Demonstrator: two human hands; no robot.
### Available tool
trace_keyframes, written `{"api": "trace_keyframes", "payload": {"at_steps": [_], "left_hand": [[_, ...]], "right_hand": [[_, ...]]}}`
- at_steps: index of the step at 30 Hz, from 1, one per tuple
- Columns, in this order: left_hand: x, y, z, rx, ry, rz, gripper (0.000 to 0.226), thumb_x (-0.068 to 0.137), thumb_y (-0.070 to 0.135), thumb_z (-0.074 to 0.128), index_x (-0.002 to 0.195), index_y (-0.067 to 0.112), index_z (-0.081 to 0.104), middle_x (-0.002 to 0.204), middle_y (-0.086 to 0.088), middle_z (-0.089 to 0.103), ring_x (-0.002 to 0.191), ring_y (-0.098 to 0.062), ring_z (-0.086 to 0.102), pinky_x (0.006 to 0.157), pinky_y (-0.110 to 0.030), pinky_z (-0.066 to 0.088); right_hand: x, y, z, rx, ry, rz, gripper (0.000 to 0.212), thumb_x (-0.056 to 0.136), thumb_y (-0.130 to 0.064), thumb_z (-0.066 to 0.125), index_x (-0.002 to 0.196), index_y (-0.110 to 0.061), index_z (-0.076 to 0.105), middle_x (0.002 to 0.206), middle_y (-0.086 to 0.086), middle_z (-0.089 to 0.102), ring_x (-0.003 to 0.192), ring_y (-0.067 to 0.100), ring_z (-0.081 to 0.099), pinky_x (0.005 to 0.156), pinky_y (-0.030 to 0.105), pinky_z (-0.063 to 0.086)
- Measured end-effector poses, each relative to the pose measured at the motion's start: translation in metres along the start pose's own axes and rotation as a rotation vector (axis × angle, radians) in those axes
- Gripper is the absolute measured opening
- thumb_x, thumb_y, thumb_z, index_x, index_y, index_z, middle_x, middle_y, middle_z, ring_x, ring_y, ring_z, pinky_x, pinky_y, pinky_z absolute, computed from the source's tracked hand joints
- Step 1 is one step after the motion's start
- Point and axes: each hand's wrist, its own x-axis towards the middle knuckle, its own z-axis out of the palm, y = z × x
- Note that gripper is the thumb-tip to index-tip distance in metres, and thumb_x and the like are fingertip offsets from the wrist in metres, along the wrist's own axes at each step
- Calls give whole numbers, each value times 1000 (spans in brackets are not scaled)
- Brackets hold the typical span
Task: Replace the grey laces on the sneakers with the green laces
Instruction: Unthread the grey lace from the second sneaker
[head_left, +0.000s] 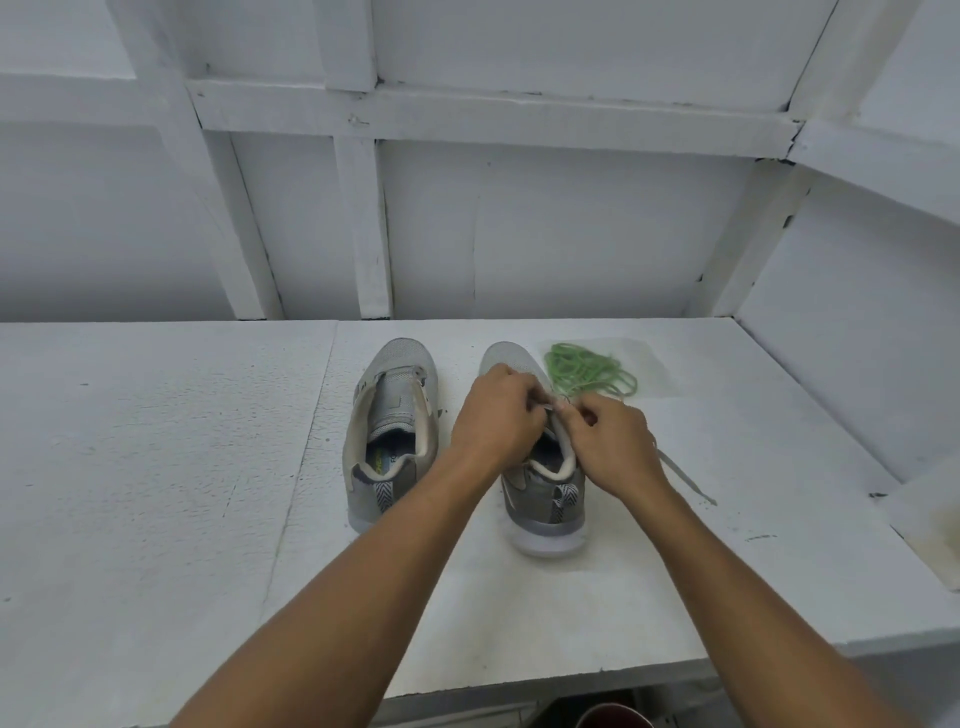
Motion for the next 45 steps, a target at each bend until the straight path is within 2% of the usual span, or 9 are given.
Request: {"api": "trace_keyframes", "payload": {"at_steps": [3, 7, 11, 14, 17, 21, 26, 39, 45], "left_hand": [[9, 5, -2, 198, -110, 44, 17, 87, 24, 62, 101, 17, 67, 109, -6, 53, 102, -26, 55, 86, -38, 50], [15, 12, -13, 289, -100, 67, 11, 91, 25, 56, 94, 15, 60, 105, -7, 52, 98, -29, 56, 79, -37, 47], [22, 7, -37, 260, 100, -109, 21, 88, 13, 47, 101, 0, 56, 111, -20, 58, 100, -37, 54, 73, -34, 34], [22, 6, -41, 211, 17, -218, 31, 90, 14, 49, 117, 0, 51, 123, -20, 53, 110, -36, 53, 78, -33, 36], [19, 13, -34, 162, -91, -20, 44, 85, 16, 57, 128, 11, 49, 130, -9, 52, 119, -28, 49, 92, -35, 43], [20, 15, -21, 330, -204, 190, 24, 89, 28, 58, 110, 24, 69, 109, 0, 68, 104, -21, 60, 89, -36, 49], [21, 10, -24, 433, -91, 274, 19, 93, 28, 58, 106, 25, 71, 106, -1, 67, 105, -22, 55, 85, -33, 40], [39, -17, -87, 260, 260, 38, 19, 88, 13, 53, 96, 15, 70, 97, -2, 67, 89, -24, 61, 77, -37, 54], [26, -19, -74, 418, 61, 27, 24, 85, 17, 61, 104, 23, 73, 105, -1, 69, 97, -22, 62, 83, -34, 52]], "right_hand": [[-5, 0, 2, 85, 62, 35, 44, 99, -37, 50, 64, -10, 52, 61, 0, 54, 58, 12, 44, 51, 13, 34], [-7, 1, 7, 114, 87, 64, 46, 100, -36, 49, 64, -7, 48, 56, -2, 47, 54, 9, 40, 53, 11, 33], [-8, 3, 11, 198, 79, 62, 44, 100, -35, 48, 66, -8, 49, 58, -1, 48, 57, 10, 41, 50, 19, 28], [-8, 4, 12, 211, 80, 39, 43, 100, -34, 49, 68, -7, 51, 58, -1, 49, 57, 11, 41, 52, 21, 28], [-8, 5, 12, 211, 87, 36, 43, 100, -34, 48, 68, -7, 51, 59, -1, 49, 57, 10, 41, 51, 20, 29], [-8, 5, 15, 230, 89, 48, 42, 101, -35, 47, 73, -4, 54, 63, 4, 54, 60, 14, 43, 53, 24, 31], [-10, 5, 16, 259, 108, 40, 44, 101, -35, 48, 70, -4, 52, 61, 3, 53, 58, 13, 42, 53, 18, 33], [-11, 5, 17, 296, 124, 57, 43, 101, -31, 49, 72, 1, 51, 57, 1, 46, 56, 12, 37, 53, 17, 31], [-10, 6, 18, 299, 119, 77, 43, 100, -33, 49, 72, -1, 52, 58, 1, 47, 56, 13, 38, 53, 17, 31]]}}
